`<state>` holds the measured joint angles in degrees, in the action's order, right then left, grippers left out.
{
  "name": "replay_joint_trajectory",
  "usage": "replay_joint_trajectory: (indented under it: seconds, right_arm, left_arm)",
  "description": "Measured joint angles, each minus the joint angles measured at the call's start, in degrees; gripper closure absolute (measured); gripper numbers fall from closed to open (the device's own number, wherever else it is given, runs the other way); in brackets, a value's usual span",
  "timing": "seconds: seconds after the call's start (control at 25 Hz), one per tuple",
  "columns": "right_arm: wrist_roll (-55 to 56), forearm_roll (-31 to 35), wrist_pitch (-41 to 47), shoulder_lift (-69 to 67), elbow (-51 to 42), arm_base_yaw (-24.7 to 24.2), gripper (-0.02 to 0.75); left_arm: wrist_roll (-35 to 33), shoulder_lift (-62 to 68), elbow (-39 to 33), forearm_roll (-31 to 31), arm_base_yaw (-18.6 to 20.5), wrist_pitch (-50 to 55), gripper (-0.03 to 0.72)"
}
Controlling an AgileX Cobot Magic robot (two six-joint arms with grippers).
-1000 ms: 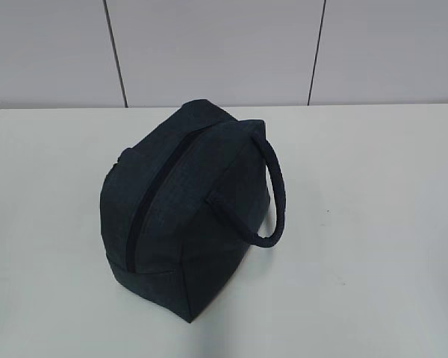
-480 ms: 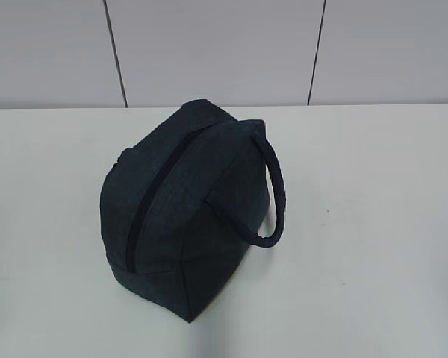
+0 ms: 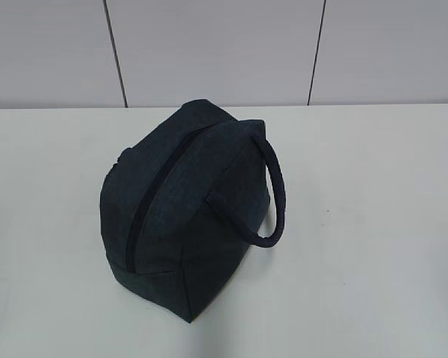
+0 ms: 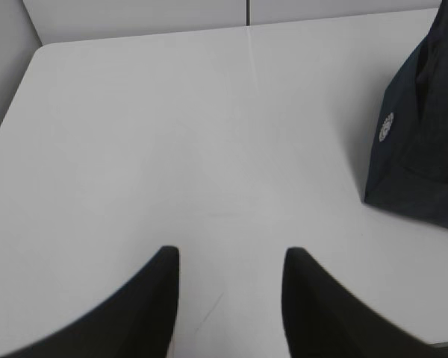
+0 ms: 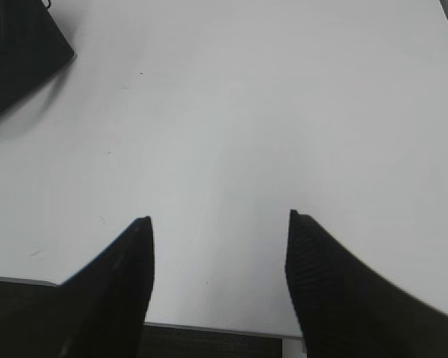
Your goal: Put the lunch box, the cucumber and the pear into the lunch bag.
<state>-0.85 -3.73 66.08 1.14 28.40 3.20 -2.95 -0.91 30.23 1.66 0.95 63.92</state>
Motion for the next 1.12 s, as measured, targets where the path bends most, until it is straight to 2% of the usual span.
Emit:
replay_joint_trajectory:
  seconds: [1.12]
  right_arm:
    - [0.0, 0.0, 0.0, 0.0, 0.0, 0.0, 0.293]
  left_arm:
    - [0.0, 0.0, 0.0, 0.0, 0.0, 0.0, 0.412]
